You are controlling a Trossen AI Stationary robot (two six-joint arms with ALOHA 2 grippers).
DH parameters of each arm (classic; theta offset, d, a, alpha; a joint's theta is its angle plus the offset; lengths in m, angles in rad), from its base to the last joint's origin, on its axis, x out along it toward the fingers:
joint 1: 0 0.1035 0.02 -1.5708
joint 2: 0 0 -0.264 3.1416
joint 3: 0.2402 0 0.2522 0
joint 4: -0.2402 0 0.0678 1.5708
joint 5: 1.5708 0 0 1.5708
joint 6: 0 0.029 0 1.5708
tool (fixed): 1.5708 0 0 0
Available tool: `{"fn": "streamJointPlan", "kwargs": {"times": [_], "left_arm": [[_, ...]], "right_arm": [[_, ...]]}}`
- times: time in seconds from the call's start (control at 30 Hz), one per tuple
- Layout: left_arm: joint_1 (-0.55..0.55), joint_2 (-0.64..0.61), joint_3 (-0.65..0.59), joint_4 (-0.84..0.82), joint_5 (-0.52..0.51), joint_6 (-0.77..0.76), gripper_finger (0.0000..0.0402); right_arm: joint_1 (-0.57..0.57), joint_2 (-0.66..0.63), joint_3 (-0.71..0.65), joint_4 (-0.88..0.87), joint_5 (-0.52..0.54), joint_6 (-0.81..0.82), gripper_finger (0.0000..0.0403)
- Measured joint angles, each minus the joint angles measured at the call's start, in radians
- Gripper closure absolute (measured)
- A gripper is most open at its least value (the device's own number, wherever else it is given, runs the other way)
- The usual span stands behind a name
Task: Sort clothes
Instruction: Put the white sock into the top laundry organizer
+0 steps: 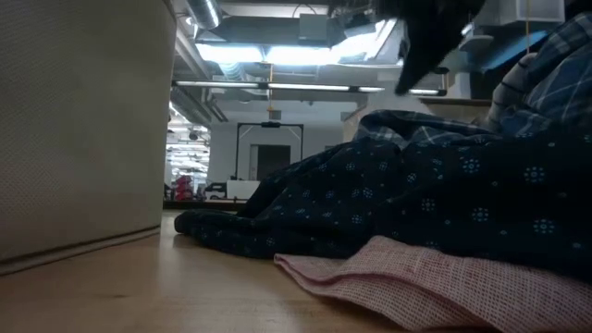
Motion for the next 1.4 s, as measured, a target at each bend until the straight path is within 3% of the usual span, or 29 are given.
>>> {"fn": "streamJointPlan", "kwargs": {"times": [0.13, 0.23, 0.43, 0.5, 0.6, 0.7, 0.8, 0.9, 1.17, 1.27, 1.4], "left_arm": [[0.000, 0.000, 0.000, 0.000, 0.000, 0.002, 0.0382], [0.000, 0.000, 0.000, 0.000, 0.000, 0.002, 0.0382], [0.000, 0.000, 0.000, 0.000, 0.000, 0.002, 0.0382], [0.000, 0.000, 0.000, 0.000, 0.000, 0.002, 0.0382], [0.000, 0.000, 0.000, 0.000, 0.000, -0.002, 0.0382], [0.000, 0.000, 0.000, -0.001, 0.000, -0.003, 0.0382], [0.000, 0.000, 0.000, -0.003, 0.000, -0.004, 0.0382], [0.000, 0.000, 0.000, -0.003, 0.000, -0.005, 0.0382], [0.000, 0.000, 0.000, -0.003, 0.000, -0.005, 0.0382], [0.000, 0.000, 0.000, -0.004, 0.000, -0.005, 0.0382], [0.000, 0.000, 0.000, -0.004, 0.000, -0.005, 0.0382]], "right_arm": [[-0.001, 0.043, -0.044, 0.059, -0.068, 0.015, 0.0380], [-0.001, 0.070, -0.040, 0.076, -0.072, -0.010, 0.0343], [-0.009, 0.079, 0.046, 0.161, 0.098, -0.152, 0.0248], [-0.015, 0.079, 0.079, 0.196, 0.110, -0.176, 0.0224], [-0.015, 0.078, 0.118, 0.168, 0.065, -0.190, 0.0201], [0.001, 0.078, 0.140, 0.031, -0.058, -0.141, 0.0191], [0.032, 0.078, 0.116, -0.058, -0.097, -0.055, 0.0190], [0.064, 0.090, 0.053, -0.055, -0.037, -0.020, 0.0189], [0.070, 0.129, -0.068, 0.139, 0.072, -0.066, 0.0197], [0.072, 0.133, -0.070, 0.173, 0.096, -0.097, 0.0235], [0.072, 0.134, -0.069, 0.198, 0.133, -0.152, 0.0326]]}}
